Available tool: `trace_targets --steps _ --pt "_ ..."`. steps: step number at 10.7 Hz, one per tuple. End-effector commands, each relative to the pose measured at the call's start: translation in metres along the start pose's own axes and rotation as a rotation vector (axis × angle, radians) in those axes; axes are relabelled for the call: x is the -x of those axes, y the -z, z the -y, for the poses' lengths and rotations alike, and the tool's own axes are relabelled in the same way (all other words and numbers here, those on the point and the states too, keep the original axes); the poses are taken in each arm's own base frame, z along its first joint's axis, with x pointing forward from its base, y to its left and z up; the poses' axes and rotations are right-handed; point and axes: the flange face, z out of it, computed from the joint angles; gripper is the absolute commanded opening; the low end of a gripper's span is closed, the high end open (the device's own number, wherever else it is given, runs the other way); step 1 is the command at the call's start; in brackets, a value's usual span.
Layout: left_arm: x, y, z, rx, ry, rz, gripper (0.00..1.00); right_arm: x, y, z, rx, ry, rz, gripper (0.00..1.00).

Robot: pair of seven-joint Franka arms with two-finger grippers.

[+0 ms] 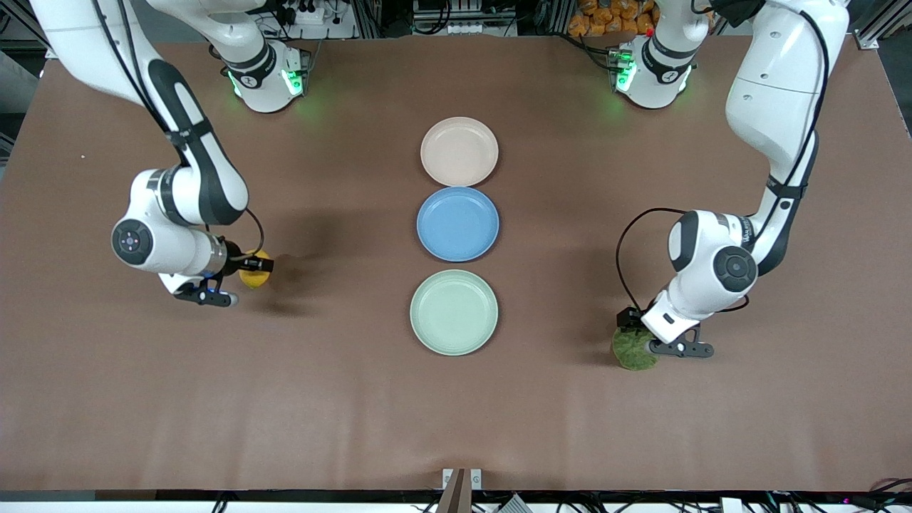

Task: Place lemon and lettuce in plates
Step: 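Close the right gripper on the lemon while the left gripper grasps the lettuce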

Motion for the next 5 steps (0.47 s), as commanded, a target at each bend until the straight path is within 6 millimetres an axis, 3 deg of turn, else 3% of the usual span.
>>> trace_targets --steps 1,4,5 --pt "-0.003 -0.012 -0.004 -0.017 -0.015 -0.015 0.83 0.050 0.014 0.011 -0.043 -0.022 0.010 0.10" --pt "-0.003 -0.014 -0.002 -0.030 -0.029 -0.017 0.39 0.082 0.016 0.031 -0.061 -0.006 0.034 0.09" --pt "-0.005 -0.011 -0.002 -0.030 -0.028 -0.024 0.18 0.087 0.017 0.036 -0.060 -0.015 0.036 0.08"
